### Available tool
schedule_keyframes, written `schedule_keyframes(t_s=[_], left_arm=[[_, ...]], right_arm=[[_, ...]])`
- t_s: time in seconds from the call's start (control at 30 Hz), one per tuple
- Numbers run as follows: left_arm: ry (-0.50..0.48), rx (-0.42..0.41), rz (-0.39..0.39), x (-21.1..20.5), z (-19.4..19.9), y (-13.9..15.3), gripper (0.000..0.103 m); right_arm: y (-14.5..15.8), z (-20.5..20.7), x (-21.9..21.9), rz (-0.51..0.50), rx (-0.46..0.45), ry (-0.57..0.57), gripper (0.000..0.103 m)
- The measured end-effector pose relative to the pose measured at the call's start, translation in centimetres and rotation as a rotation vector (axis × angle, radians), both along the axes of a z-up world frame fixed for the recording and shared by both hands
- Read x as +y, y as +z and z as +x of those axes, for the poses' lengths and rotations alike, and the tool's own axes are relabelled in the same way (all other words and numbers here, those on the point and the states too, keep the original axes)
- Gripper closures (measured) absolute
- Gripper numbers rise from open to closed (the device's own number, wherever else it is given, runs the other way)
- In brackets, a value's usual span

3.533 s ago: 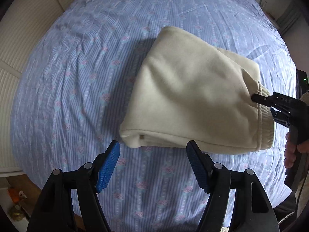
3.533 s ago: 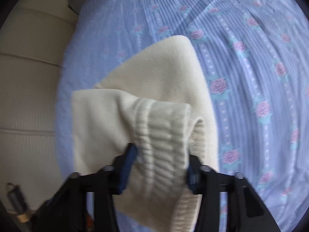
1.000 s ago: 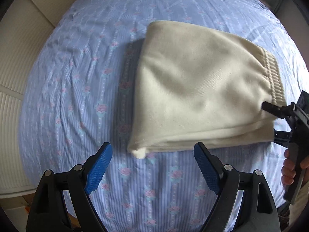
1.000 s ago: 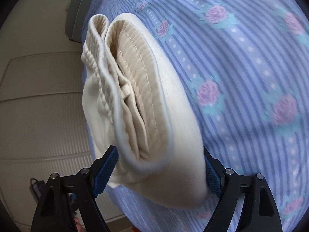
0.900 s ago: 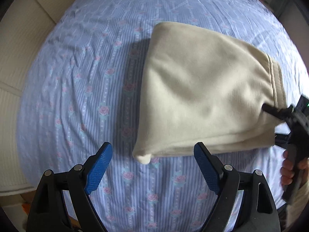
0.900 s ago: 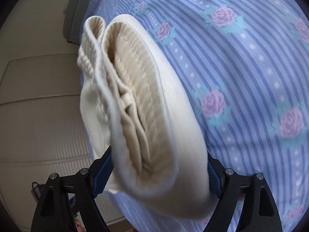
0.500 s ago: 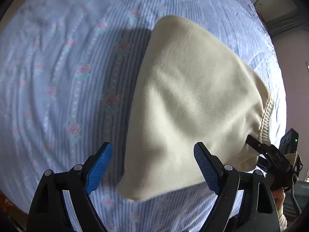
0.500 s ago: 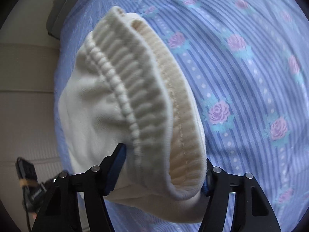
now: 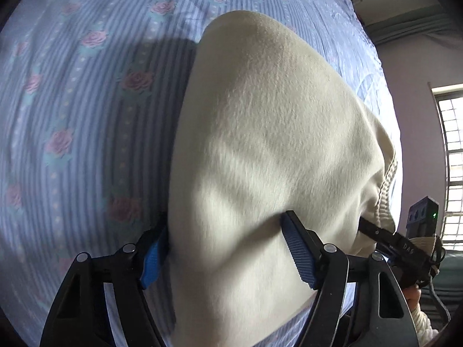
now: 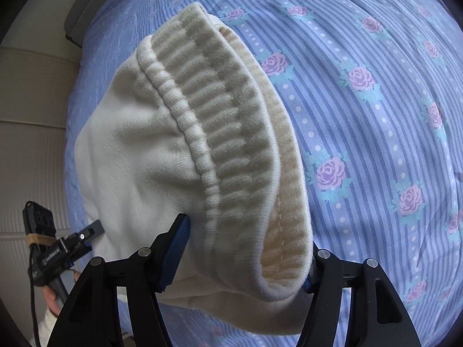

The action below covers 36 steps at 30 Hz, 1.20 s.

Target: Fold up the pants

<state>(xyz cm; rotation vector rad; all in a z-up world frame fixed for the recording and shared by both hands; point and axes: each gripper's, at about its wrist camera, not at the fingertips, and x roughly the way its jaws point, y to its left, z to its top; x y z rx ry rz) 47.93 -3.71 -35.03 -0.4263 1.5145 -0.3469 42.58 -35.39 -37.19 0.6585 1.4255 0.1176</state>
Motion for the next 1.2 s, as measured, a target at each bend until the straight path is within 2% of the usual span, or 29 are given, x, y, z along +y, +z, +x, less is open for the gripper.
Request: schedule_keyframes(t_s=[0.17,0.2,0.27,0.33,0.43,0.5,0.57,0.7,0.8,0.87,0.93,1.03,1.2], left_arm=[[0.005,0.023,-0.069,-0.6,1.9,-1.0,0.031],[0.004,0.029,-0.082,-0.7,2.1,-1.1,0.034],[-0.001,0.037,-0.121,-0.5,2.4,-0.8,0.047],[-0.022,0.009,-0.161,-0.5,2.0,0.5,0.055],[-0.092,-0.037,-0.199,-0.8,1.5,2.0,0.056],[-0.112,-0.025,-0.185,-1.1,2.0,1.6,0.056],[-0.077,0.028,-0.164,-1.2,2.8,0.0,0.056],[-0.029,0.082,-0.146,-1.9,3.3,-1.6,0.047],[-0.02,0.096,-0.111,-2.7,3.4,-1.3,0.054],[-0.014,0.082,-0.087,-3.4,3.2,-0.4,0.066],[-0.012,0.042,-0.078,-3.7,2.2,1.3,0.071],[0.008,0.006,-0.091,-4.0,1.0,3.6,0.074],[-0.001,-0.029,-0.1,-4.9,-2.3,8.2,0.075]], right_arm=[[-0.5,1.2,0.9,-0.008,0.009,0.008,0.036],[-0.6,1.7,1.3,-0.009,0.009,0.01,0.035],[-0.9,2.0,1.5,-0.013,0.008,0.019,0.033],[-1.2,2.4,1.9,-0.015,0.006,0.023,0.033],[-1.4,2.8,2.4,-0.012,0.002,0.023,0.033],[-1.4,3.0,2.6,-0.014,-0.009,0.029,0.033],[-1.4,3.1,2.9,-0.022,-0.017,0.03,0.033],[-1.3,3.1,3.5,-0.031,-0.019,0.027,0.035],[-0.6,2.7,3.4,-0.034,-0.024,0.033,0.04],[0.4,2.4,3.7,-0.045,-0.038,0.046,0.048],[1.5,2.0,3.4,-0.041,-0.053,0.048,0.056],[4.1,1.0,3.3,-0.026,-0.102,0.059,0.061],[9.2,-1.9,4.5,-0.052,-0.201,0.137,0.062]])
